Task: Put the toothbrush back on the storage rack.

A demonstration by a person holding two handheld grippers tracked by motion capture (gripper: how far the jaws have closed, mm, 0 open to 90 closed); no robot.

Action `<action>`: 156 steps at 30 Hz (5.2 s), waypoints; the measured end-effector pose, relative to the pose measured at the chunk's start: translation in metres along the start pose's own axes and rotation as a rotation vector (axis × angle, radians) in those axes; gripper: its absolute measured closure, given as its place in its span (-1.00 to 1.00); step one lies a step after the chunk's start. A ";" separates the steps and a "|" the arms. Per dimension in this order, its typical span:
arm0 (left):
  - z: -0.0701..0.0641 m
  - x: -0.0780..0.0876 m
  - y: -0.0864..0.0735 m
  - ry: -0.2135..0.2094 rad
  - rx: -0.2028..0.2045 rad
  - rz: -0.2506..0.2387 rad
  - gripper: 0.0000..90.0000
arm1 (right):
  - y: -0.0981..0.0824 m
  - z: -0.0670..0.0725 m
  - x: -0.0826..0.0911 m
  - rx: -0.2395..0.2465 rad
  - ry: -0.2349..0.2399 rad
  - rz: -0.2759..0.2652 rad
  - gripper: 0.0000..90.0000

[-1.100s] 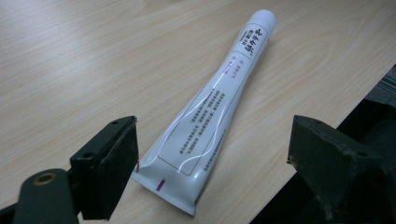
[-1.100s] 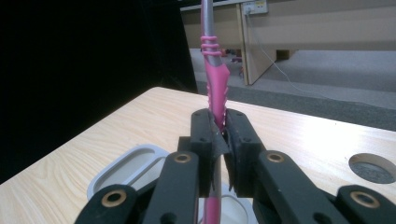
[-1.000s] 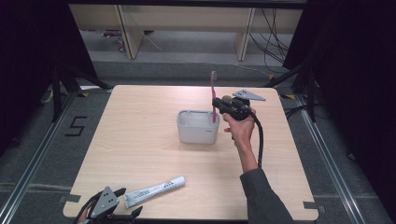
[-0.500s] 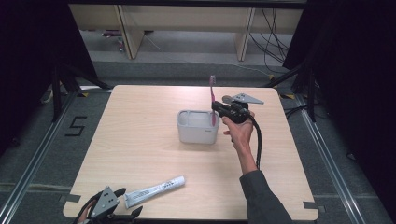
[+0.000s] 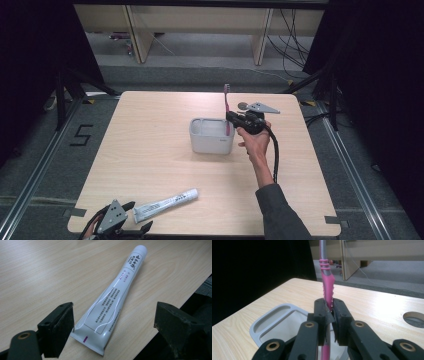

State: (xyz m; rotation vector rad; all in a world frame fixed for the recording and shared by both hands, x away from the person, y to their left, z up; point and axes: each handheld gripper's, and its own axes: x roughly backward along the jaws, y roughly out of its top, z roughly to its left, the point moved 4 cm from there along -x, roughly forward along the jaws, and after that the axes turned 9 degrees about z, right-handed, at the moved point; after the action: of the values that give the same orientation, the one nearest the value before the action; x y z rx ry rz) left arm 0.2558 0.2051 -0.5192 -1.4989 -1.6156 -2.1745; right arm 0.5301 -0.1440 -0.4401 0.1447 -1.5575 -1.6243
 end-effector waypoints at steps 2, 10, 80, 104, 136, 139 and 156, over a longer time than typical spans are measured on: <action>-0.001 -0.001 0.000 -0.004 0.009 -0.010 -0.65 | -0.001 0.000 0.000 0.010 -0.002 -0.004 0.84; 0.000 0.000 0.000 -0.003 -0.003 0.001 -0.65 | -0.005 0.001 -0.001 0.002 0.001 0.011 0.84; 0.000 -0.001 0.000 0.000 -0.001 -0.003 -0.65 | -0.037 -0.001 0.066 0.024 -0.074 0.118 -0.14; -0.001 -0.001 0.001 0.000 -0.003 -0.001 -0.65 | -0.072 0.003 0.103 0.025 -0.089 0.171 -0.19; -0.001 0.000 0.001 -0.002 0.003 -0.002 -0.65 | -0.124 0.027 0.124 0.063 -0.051 0.213 -0.22; -0.002 0.000 0.001 -0.004 0.009 -0.006 -0.65 | -0.126 0.027 0.125 0.092 -0.049 0.216 -0.24; -0.001 -0.002 0.002 0.002 0.018 0.002 -0.65 | -0.146 0.036 0.134 0.083 -0.028 0.233 -0.36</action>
State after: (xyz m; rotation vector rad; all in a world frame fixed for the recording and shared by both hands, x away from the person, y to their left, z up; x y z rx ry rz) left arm 0.2568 0.2029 -0.5191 -1.4919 -1.6277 -2.1544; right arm 0.3538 -0.2225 -0.4968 -0.0153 -1.5998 -1.3861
